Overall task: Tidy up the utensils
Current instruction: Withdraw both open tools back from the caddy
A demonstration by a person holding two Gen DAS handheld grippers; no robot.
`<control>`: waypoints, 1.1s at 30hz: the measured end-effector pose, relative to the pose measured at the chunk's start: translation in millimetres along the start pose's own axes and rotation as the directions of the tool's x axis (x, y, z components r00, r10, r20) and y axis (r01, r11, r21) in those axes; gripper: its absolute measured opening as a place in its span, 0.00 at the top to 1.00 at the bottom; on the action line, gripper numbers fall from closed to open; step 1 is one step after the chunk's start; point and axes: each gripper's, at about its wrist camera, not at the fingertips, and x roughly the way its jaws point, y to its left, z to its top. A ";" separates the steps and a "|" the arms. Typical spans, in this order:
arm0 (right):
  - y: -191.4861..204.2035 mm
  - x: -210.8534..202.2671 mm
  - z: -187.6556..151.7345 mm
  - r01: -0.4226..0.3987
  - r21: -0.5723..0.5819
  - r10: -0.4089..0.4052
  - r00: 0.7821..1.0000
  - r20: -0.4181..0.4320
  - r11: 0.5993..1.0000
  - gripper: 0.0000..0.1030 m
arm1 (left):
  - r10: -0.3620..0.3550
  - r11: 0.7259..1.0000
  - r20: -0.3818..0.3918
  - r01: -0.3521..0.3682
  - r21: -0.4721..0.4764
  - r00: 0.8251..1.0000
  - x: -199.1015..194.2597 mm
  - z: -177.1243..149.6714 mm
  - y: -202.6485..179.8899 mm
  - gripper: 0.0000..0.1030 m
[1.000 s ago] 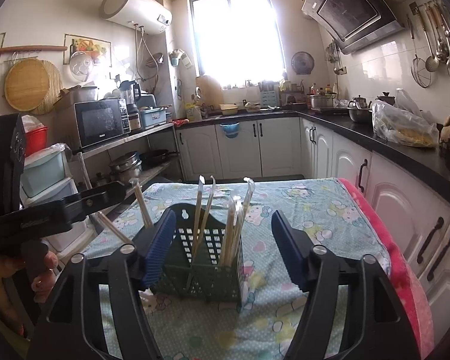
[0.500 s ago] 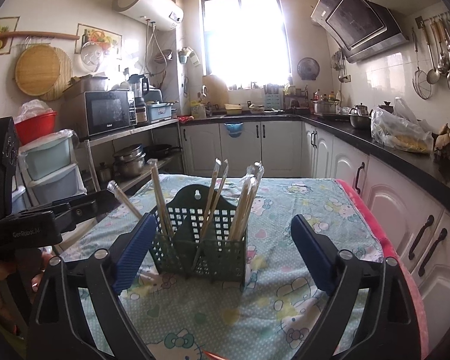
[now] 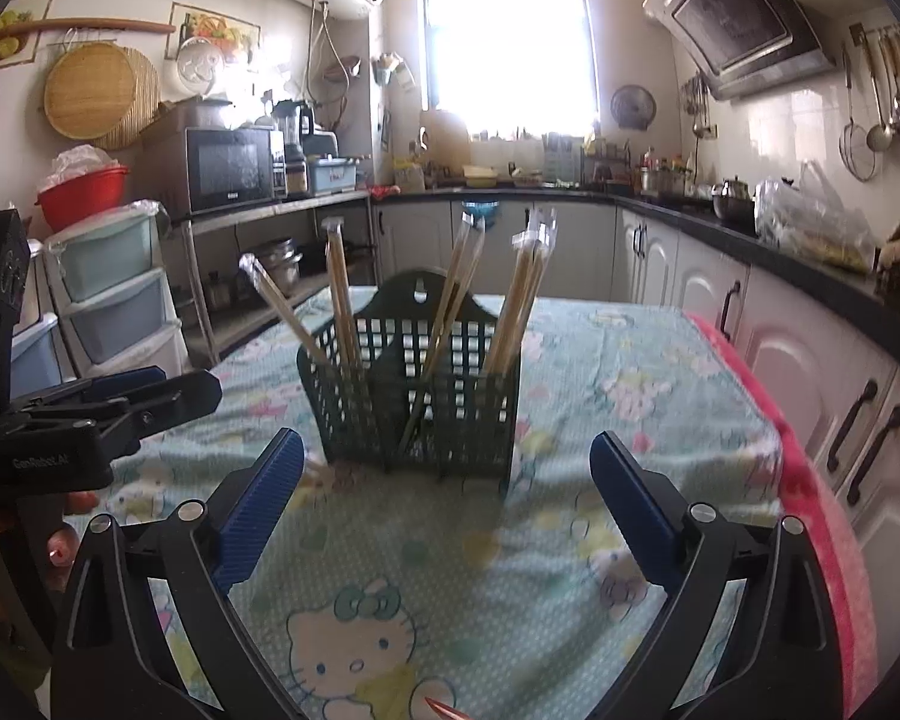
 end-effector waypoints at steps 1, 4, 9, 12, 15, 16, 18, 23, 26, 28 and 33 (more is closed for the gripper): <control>0.6 1.0 -4.6 0.004 0.000 -0.004 1.000 -0.007 1.000 0.09 | 0.005 1.000 0.000 -0.005 0.000 1.000 -0.3 -2.4 1.0 0.10; 4.2 2.4 -15.2 0.008 0.002 -0.008 1.000 -0.027 1.000 0.09 | 0.011 1.000 -0.003 -0.011 -0.002 1.000 -0.7 -10.0 3.5 0.10; 6.0 1.9 -30.9 0.022 0.002 -0.022 0.999 -0.032 1.000 0.08 | 0.028 0.999 0.014 -0.028 -0.022 1.000 -1.9 -21.7 7.8 0.10; 4.1 1.0 -37.0 0.040 0.010 -0.040 0.999 -0.023 0.999 0.08 | 0.029 0.999 0.026 -0.029 -0.021 0.999 -3.1 -28.5 7.2 0.10; -0.4 -2.1 -41.8 0.058 0.025 -0.058 0.998 0.004 0.998 0.07 | 0.043 0.999 0.039 -0.042 -0.014 0.998 -3.6 -37.0 5.8 0.10; -2.1 -3.7 -43.6 0.068 0.027 -0.069 0.997 0.017 0.997 0.07 | 0.048 0.999 0.043 -0.048 -0.011 0.998 -3.9 -38.6 5.4 0.10; -4.1 -5.2 -45.1 0.078 0.032 -0.079 0.996 0.033 0.996 0.06 | 0.067 0.998 0.056 -0.066 -0.012 0.996 -4.8 -42.6 4.9 0.10; -10.4 -12.1 -53.6 0.094 0.054 -0.098 0.992 0.075 0.994 0.06 | 0.117 0.993 0.079 -0.117 -0.005 0.990 -3.7 -49.9 3.4 0.10; -12.2 -15.3 -58.6 0.107 0.061 -0.112 0.989 0.093 0.992 0.06 | 0.097 0.995 0.112 -0.097 -0.009 0.989 -6.9 -54.1 3.3 0.10; -14.8 -16.0 -62.6 0.110 0.073 -0.117 0.988 0.099 0.991 0.06 | 0.088 0.996 0.138 -0.088 -0.004 0.987 -9.8 -56.8 2.1 0.10; -15.4 -13.7 -68.7 0.109 0.084 -0.116 0.989 0.090 0.991 0.06 | 0.072 0.997 0.172 -0.072 -0.008 0.983 -12.6 -58.6 2.3 0.10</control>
